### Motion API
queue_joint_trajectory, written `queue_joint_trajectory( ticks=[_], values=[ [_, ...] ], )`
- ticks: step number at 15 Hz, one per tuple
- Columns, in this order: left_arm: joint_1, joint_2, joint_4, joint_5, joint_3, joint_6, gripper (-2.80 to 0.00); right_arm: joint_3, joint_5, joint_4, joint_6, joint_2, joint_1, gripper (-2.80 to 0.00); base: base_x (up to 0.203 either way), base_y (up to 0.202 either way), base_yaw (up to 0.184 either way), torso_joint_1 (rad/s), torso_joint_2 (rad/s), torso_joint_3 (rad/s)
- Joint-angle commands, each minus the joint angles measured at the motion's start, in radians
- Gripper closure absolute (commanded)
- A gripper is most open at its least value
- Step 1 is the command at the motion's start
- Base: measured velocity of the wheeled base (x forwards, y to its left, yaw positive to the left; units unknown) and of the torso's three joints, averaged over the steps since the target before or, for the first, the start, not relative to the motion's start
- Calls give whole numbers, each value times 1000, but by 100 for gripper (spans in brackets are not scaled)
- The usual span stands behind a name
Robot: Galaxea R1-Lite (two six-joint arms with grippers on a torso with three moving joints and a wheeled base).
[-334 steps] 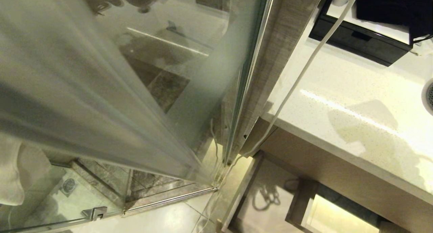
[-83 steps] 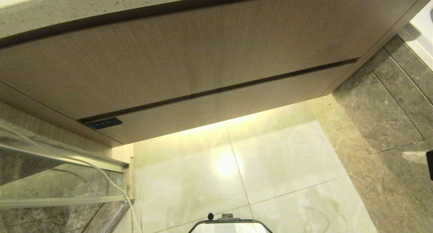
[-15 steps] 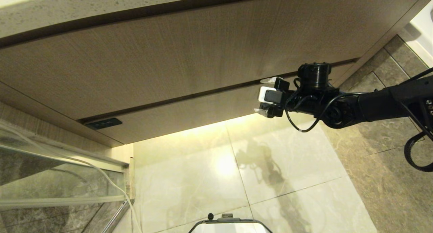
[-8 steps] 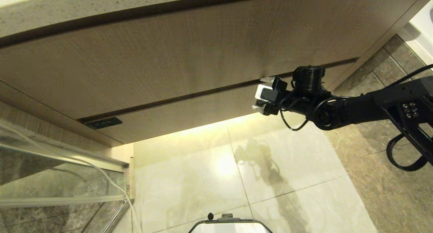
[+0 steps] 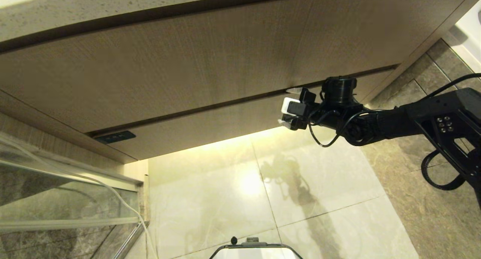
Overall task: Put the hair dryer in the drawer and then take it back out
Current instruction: Pull open the drawer
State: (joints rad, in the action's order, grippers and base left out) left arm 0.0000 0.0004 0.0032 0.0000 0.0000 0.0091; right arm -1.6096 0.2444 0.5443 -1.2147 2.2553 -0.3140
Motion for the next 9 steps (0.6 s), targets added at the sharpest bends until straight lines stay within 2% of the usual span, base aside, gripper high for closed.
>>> queue_joint_trajectory(
  ticks=[1,6,9],
  values=[
    [0,0,0,0,0,0,0,-11,10,12,-7,11,0,-280,0,0,0,0,0,0],
    [0,0,0,0,0,0,0,-50,59,16,-37,48,1,-280,0,0,0,0,0,0],
    [0,0,0,0,0,0,0,-75,61,15,-37,72,1,-280,0,0,0,0,0,0]
  ],
)
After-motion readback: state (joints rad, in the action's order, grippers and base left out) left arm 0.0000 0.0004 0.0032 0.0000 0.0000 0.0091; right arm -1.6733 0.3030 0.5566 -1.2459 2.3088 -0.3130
